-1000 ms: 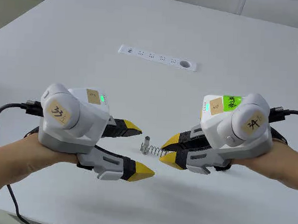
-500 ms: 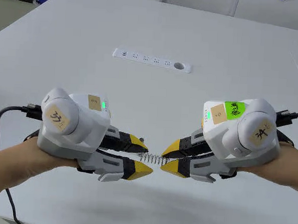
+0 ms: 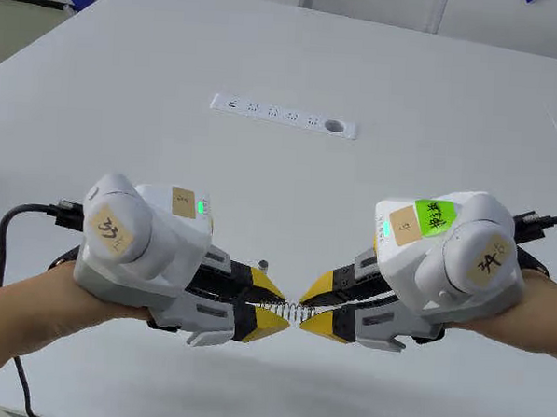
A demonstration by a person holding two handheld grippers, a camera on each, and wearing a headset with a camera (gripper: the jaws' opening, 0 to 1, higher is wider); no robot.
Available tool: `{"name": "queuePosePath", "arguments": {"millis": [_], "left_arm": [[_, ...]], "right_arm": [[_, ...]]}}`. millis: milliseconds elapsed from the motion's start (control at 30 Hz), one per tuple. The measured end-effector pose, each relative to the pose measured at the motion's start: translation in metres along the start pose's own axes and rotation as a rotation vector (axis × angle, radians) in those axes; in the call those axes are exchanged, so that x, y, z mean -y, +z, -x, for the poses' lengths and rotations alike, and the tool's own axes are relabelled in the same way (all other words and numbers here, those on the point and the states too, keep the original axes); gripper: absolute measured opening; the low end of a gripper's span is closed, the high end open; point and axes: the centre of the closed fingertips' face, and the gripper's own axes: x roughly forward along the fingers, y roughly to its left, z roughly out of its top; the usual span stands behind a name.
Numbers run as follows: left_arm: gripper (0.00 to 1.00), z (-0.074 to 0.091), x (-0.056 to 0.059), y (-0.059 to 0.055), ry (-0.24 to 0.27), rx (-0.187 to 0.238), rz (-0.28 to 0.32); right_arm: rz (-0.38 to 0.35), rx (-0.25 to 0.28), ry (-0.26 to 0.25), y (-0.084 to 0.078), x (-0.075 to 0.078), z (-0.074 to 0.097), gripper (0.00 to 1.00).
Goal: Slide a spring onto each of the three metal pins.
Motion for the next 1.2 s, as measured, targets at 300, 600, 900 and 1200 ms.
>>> {"name": "queuePosePath", "arguments": {"millis": [300,600,900,1200], "left_arm": [[0.10,0.002,0.003,0.008,0.007,0.002,-0.116],[0.10,0.007,-0.001,0.012,0.012,0.021,-0.125],[0.10,0.008,-0.001,0.009,0.022,0.006,-0.127],[0.10,0.009,-0.003,0.010,0.037,0.008,-0.127]], "right_arm": [[0.044,0.011,-0.009,0.000,0.001,0.001,0.13],[-0.025,0.083,-0.005,0.005,0.005,0.009,0.11],[-0.101,0.186,0.019,0.024,0.005,0.018,0.11],[-0.156,0.279,0.026,0.045,0.007,0.022,0.12]]}}
